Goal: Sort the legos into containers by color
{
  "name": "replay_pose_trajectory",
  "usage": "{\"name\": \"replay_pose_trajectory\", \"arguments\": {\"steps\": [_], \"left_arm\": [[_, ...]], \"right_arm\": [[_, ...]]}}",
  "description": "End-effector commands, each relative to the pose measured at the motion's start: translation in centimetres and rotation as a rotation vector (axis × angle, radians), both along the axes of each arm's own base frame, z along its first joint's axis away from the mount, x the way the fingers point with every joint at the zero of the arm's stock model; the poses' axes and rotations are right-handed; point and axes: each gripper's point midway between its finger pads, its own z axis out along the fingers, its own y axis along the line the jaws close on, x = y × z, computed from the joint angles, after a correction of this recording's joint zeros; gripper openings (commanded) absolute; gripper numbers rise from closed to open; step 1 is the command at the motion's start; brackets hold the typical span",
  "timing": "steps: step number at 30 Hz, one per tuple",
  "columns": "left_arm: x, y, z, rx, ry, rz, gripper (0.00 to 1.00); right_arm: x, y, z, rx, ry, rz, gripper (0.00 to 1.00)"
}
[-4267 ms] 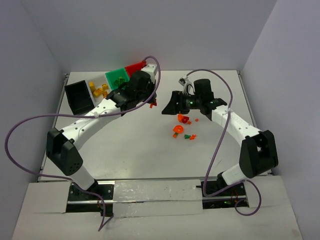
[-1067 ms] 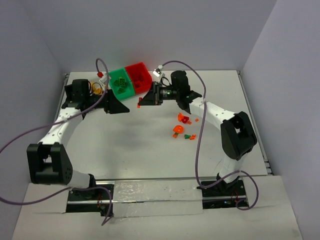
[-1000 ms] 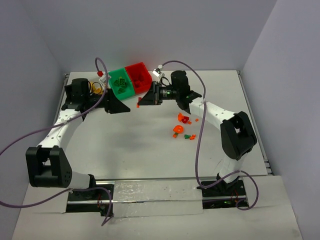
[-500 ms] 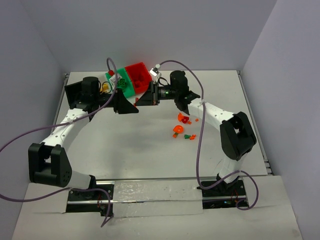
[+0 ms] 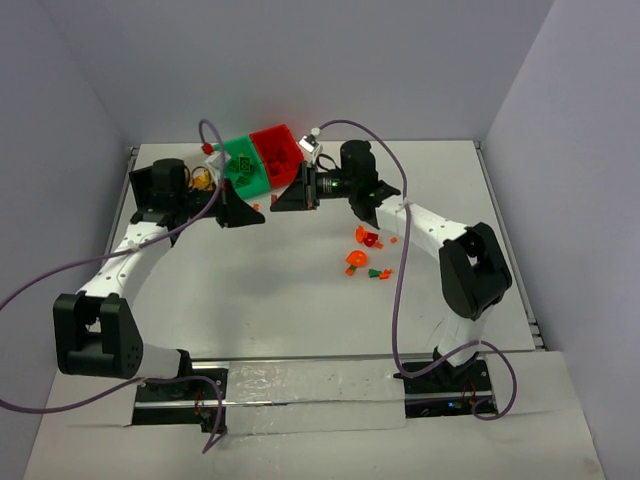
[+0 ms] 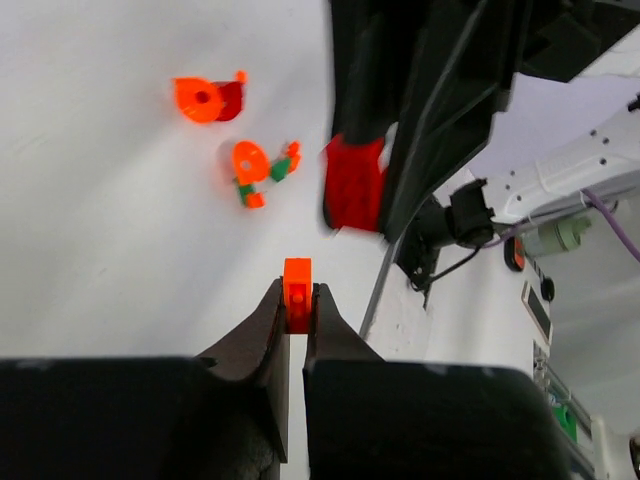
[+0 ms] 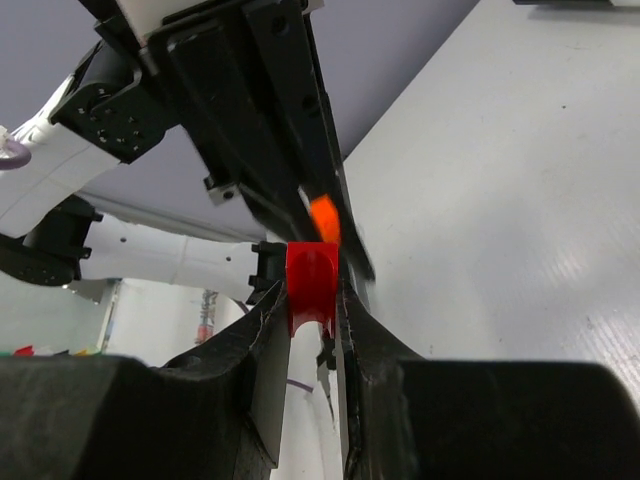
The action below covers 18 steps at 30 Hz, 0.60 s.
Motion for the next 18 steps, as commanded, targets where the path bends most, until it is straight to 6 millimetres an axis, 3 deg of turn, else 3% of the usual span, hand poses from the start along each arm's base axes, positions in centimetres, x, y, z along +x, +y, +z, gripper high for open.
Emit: {"name": "replay_pose_trajectory", "arguments": {"steps": [1, 3, 4, 6, 8, 10, 11, 13, 15, 18], "left_arm": [[1.3, 5.3, -0.8, -0.009, 0.005, 0.115, 0.00], [2.2, 7.7, -1.6, 0.019, 0.015, 0.185, 0.00], [2.8, 9.2, -2.3, 0.049, 0.021, 0.232, 0.00], [3.3, 10.4, -2.5, 0.065, 0.024, 0.274, 0.00], [4.3, 12.2, -2.9, 0.092, 0.018, 0.357, 0.00], [4.7, 12.9, -3.0, 0.106, 0.017, 0.397, 0.00], [5.1, 13.7, -3.1, 0.118, 0.016, 0.430, 0.00], [5.7, 14.9, -3.0, 0.129, 0.017, 0.482, 0.00], [6.1, 16.0, -2.7, 0.139, 0.005, 0.525, 0.00], [6.7, 18.0, -2.6, 0.166, -0.015, 0.608, 0.00]], "right_arm": [[3.6, -0.6, -0.1, -0.048, -0.064, -0.092, 0.00], [6.1, -0.9, -1.0, -0.125, -0.099, -0.174, 0.00], [8.5, -1.0, -1.9, -0.214, -0.152, -0.249, 0.00], [10.2, -0.6, -2.6, -0.290, -0.188, -0.270, 0.00], [15.0, -0.5, -4.3, -0.450, -0.253, -0.402, 0.00], [18.1, -0.7, -5.6, -0.538, -0.274, -0.484, 0.00], [19.8, -0.9, -8.2, -0.599, -0.262, -0.525, 0.00], [22.5, -1.0, -8.7, -0.631, -0.314, -0.603, 0.00], [24.1, -1.5, -9.8, -0.659, -0.368, -0.660, 0.00], [26.2, -1.3, -9.5, -0.610, -0.447, -0.743, 0.04]]}}
